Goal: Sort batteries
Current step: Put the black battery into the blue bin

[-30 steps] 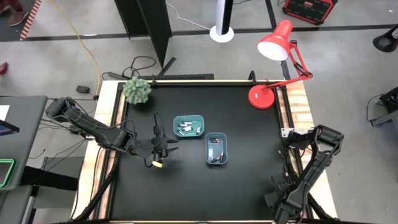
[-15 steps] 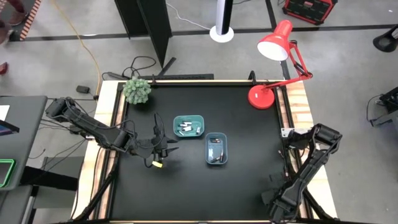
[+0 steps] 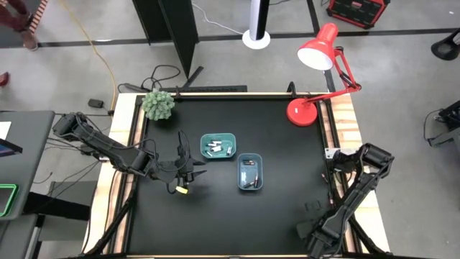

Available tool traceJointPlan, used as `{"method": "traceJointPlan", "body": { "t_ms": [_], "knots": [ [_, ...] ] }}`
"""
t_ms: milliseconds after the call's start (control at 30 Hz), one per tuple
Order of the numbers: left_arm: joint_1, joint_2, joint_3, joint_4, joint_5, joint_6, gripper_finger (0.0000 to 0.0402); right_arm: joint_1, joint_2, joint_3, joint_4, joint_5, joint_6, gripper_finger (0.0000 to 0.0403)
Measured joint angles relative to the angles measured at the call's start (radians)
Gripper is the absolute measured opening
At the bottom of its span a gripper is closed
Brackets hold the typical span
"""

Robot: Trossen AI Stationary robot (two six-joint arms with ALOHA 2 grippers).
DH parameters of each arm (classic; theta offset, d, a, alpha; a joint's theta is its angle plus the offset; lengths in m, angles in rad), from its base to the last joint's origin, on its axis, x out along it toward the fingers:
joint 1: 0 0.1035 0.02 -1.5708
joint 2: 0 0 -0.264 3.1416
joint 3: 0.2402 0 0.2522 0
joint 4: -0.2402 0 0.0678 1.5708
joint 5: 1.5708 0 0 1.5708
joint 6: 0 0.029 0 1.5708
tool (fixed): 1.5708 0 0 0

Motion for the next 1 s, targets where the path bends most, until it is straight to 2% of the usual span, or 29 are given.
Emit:
{"method": "traceJointPlan", "body": {
  "t_ms": [500, 767, 900, 1000],
  "knots": [
    [0.0, 0.0, 0.0, 0.0, 0.0, 0.0, 0.0112, -0.076, -0.002, 0.07, -0.011, 0.138, -0.094, 0.0002],
    [0.0, 0.0, 0.0, 0.0, 0.0, -0.001, 0.0112, -0.138, -0.104, 0.071, -0.015, 0.274, -0.131, 0.0002],
    [0.0, 0.0, 0.0, 0.0, 0.0, -0.001, 0.0112, -0.134, -0.131, 0.071, -0.029, 0.256, -0.033, 0.0001],
    [0.0, 0.0, 0.0, 0.0, 0.0, 0.0, 0.0112, -0.068, -0.118, 0.071, 0.011, 0.171, 0.06, 0.0021]
  ]
}}
